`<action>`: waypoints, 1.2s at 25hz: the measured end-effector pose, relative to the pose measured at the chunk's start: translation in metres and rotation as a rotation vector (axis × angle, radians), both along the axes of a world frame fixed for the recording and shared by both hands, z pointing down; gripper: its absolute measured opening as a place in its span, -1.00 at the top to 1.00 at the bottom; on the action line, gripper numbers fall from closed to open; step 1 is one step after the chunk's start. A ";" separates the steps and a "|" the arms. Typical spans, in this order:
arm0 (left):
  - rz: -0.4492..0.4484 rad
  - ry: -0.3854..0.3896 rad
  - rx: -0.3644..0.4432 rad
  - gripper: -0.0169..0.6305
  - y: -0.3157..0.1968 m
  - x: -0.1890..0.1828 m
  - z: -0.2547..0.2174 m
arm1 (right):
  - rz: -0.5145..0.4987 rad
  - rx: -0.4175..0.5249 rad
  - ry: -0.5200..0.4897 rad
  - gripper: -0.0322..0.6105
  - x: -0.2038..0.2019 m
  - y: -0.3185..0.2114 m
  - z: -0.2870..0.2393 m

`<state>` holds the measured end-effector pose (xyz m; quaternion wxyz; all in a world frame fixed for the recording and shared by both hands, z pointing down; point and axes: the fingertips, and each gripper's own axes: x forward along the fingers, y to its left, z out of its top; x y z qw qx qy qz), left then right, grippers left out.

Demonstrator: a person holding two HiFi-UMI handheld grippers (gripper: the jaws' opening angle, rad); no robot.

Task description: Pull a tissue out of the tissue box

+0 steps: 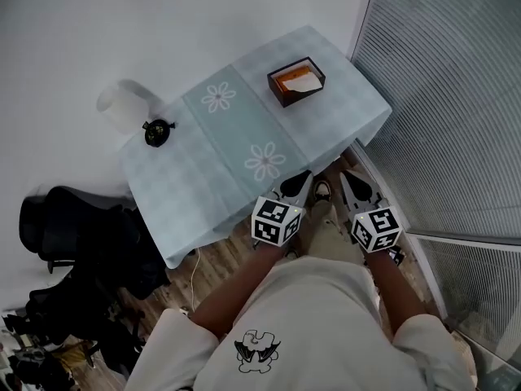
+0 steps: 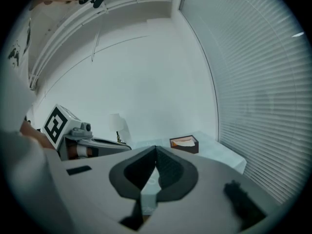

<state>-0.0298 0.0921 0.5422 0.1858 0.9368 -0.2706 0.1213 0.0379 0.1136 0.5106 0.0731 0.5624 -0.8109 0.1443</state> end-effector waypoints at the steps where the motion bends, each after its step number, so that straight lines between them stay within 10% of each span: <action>1: -0.011 -0.006 0.000 0.93 -0.016 0.006 0.002 | -0.009 -0.002 -0.005 0.88 0.006 -0.016 0.003; 13: -0.230 0.007 -0.015 0.93 -0.216 0.085 -0.018 | -0.196 -0.037 -0.003 0.88 0.083 -0.218 -0.008; 25: -0.258 -0.058 -0.057 0.93 -0.276 0.071 0.006 | -0.273 -0.105 -0.009 0.87 0.070 -0.282 0.020; 30: -0.292 -0.064 -0.083 0.93 -0.288 0.051 0.020 | -0.363 -0.153 0.088 0.55 0.046 -0.302 0.049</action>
